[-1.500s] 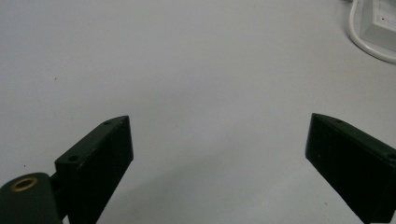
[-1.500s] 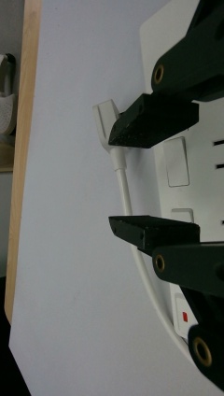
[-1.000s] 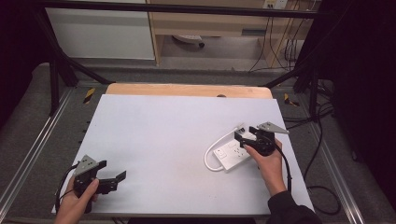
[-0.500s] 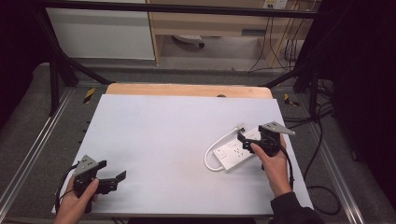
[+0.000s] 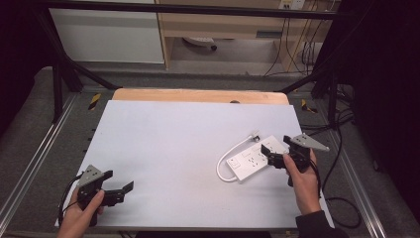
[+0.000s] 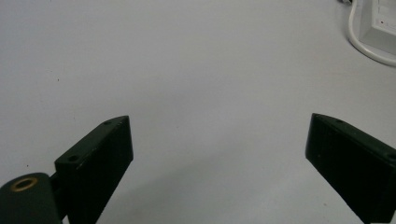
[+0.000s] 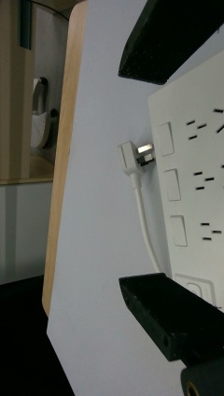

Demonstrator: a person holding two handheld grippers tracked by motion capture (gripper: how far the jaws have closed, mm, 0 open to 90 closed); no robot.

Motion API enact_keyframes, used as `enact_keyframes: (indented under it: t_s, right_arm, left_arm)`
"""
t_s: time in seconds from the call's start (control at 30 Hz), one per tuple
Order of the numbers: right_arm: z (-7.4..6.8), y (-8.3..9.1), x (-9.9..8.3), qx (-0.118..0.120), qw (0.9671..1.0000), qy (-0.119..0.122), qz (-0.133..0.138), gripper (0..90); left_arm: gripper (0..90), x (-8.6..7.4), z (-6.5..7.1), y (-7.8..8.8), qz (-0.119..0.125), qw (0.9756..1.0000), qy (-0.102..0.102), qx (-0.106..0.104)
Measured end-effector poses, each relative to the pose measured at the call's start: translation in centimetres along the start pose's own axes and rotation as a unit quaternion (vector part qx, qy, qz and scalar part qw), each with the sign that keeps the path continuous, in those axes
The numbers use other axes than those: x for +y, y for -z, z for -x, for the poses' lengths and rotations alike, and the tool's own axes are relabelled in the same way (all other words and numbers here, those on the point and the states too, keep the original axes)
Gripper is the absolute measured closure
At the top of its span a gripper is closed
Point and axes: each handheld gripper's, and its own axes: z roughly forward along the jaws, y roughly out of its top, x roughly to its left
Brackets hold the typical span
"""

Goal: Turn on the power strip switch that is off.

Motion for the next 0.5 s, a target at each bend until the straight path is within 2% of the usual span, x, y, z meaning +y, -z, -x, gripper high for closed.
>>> enact_keyframes:
  t_s: [0.33, 0.5]
  right_arm:
    - [1.0, 3.0, -1.6, -0.023, 0.9992, 0.013, 0.028, 4.0]
    - [1.7, 4.2, -3.4, -0.024, 0.9994, 0.023, 0.009, 4.3]
  left_arm:
    - [7.5, 0.0, 0.1, 0.0, 0.0, 1.0, -0.001, 0.001]
    - [7.5, 0.0, 0.1, 0.0, 0.002, 1.0, 0.001, 0.001]
